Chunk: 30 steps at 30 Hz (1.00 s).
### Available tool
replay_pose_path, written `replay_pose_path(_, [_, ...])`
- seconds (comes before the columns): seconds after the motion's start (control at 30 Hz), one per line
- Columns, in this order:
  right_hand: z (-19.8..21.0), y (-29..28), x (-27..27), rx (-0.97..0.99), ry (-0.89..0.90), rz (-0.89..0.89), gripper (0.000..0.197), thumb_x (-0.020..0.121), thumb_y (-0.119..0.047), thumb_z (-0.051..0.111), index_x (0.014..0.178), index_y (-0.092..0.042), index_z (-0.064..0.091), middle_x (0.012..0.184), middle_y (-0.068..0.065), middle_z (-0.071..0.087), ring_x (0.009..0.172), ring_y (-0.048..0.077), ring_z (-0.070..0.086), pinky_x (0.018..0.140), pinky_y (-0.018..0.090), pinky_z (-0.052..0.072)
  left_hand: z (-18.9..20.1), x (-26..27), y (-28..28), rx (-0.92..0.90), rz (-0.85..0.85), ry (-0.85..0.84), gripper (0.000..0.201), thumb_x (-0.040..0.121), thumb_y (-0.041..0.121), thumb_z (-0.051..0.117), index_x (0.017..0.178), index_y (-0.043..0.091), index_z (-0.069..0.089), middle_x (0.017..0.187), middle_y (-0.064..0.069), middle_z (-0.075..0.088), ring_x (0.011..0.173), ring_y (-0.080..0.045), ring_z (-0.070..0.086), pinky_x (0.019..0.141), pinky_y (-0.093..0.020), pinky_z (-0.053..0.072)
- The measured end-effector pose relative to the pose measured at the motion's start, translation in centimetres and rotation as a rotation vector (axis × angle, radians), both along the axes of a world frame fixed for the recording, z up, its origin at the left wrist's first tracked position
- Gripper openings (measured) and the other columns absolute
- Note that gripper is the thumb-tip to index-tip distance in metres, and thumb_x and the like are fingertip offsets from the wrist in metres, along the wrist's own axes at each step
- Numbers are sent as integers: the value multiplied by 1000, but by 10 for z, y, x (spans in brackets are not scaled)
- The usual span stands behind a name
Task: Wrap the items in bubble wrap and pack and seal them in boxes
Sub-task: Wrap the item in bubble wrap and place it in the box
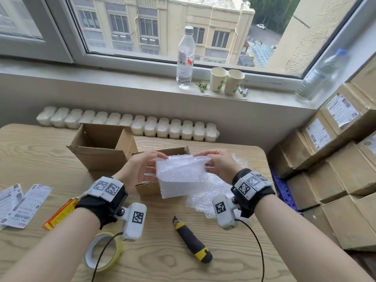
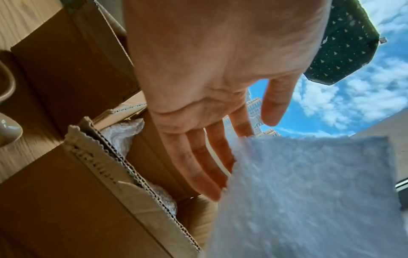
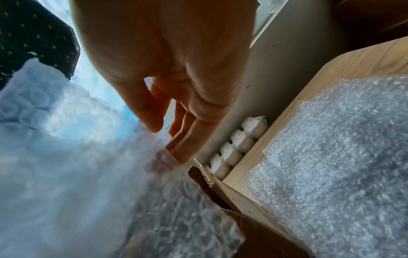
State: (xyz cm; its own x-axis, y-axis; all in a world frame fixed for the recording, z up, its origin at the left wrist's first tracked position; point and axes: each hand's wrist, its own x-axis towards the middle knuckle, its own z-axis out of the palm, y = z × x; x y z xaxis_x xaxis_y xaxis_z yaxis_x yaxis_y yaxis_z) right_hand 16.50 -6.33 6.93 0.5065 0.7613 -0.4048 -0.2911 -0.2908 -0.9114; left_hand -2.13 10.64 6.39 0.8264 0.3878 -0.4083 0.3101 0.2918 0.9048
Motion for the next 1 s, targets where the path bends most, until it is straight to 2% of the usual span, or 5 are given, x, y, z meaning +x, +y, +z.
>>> replay_pose_path(0.23, [-2, 13, -6, -257, 53, 47, 40, 85, -49, 59, 111, -19, 53, 91, 8, 57, 75, 19, 58, 75, 31, 50, -10, 4, 7, 145, 113, -87, 27, 84, 4, 65, 110, 14, 64, 86, -7, 61, 79, -15, 64, 59, -21, 53])
replay_pose_path(0.33, [-8, 17, -8, -318, -47, 118, 26, 81, -34, 72, 94, -15, 60, 83, 2, 59, 67, 15, 56, 68, 27, 50, -18, 7, 8, 235, 136, -81, 35, 83, 6, 68, 114, 21, 61, 89, -6, 65, 86, -19, 64, 65, -23, 55])
replay_pose_path(0.57, [-5, 39, 6, -422, -501, -70, 49, 79, -18, 76, 122, -5, 56, 109, 10, 61, 92, 21, 61, 68, 29, 55, -60, 8, 2, 786, 11, 239, 26, 86, 32, 65, 110, 25, 59, 103, 8, 63, 99, -12, 59, 88, -32, 49])
replay_pose_path(0.73, [6, 58, 0, -553, -910, -36, 31, 81, -18, 68, 111, -13, 64, 106, 7, 66, 98, 22, 62, 87, 34, 51, -80, -1, -13, 1164, -268, 355, 27, 92, 48, 49, 108, 30, 62, 123, 9, 54, 120, -11, 45, 112, -39, 19])
replay_pose_path(1.0, [5, 68, -32, -563, -1231, 132, 25, 85, -10, 57, 108, -18, 64, 109, 2, 62, 101, 21, 57, 74, 25, 36, -94, -8, -20, 1313, -357, 485, 56, 91, 60, 19, 127, 32, 51, 139, 1, 42, 139, -18, 24, 113, -51, -12])
